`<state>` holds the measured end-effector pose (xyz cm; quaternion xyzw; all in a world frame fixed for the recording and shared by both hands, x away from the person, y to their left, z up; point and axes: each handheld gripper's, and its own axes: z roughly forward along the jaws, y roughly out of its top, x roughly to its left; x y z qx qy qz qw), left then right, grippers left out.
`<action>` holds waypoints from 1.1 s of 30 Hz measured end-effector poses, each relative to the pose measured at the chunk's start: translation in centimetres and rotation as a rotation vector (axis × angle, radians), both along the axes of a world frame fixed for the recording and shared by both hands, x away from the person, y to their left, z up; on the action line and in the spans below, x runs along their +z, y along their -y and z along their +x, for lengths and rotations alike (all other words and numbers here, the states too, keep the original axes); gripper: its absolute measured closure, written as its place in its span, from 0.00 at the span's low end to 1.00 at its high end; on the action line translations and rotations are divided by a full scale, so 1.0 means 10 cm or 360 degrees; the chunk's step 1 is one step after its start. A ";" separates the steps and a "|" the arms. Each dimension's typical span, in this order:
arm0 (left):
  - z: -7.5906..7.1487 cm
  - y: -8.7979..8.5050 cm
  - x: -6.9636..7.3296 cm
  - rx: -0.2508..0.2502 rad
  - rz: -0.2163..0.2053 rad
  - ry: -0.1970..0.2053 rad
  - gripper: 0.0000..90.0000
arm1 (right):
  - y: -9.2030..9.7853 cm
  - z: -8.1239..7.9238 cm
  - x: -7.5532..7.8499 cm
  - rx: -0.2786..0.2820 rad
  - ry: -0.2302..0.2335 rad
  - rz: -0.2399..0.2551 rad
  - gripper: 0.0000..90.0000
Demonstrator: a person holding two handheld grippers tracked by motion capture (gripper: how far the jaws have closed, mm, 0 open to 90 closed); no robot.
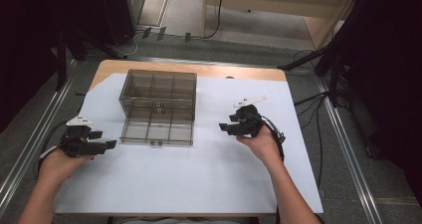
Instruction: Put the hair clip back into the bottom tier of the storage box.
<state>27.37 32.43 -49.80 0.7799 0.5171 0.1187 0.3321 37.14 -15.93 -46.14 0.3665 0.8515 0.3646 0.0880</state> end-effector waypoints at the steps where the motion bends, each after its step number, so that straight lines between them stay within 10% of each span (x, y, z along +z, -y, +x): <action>1: 0.00 0.00 0.00 0.0002 0.0001 0.0000 0.34 | 0.04 0.01 0.01 -0.0013 -0.0005 0.0013 0.53; 33: -0.05 -0.03 0.00 0.0024 0.0003 0.0010 0.34 | 0.69 0.31 -0.03 -0.0407 -0.0114 -0.0096 0.83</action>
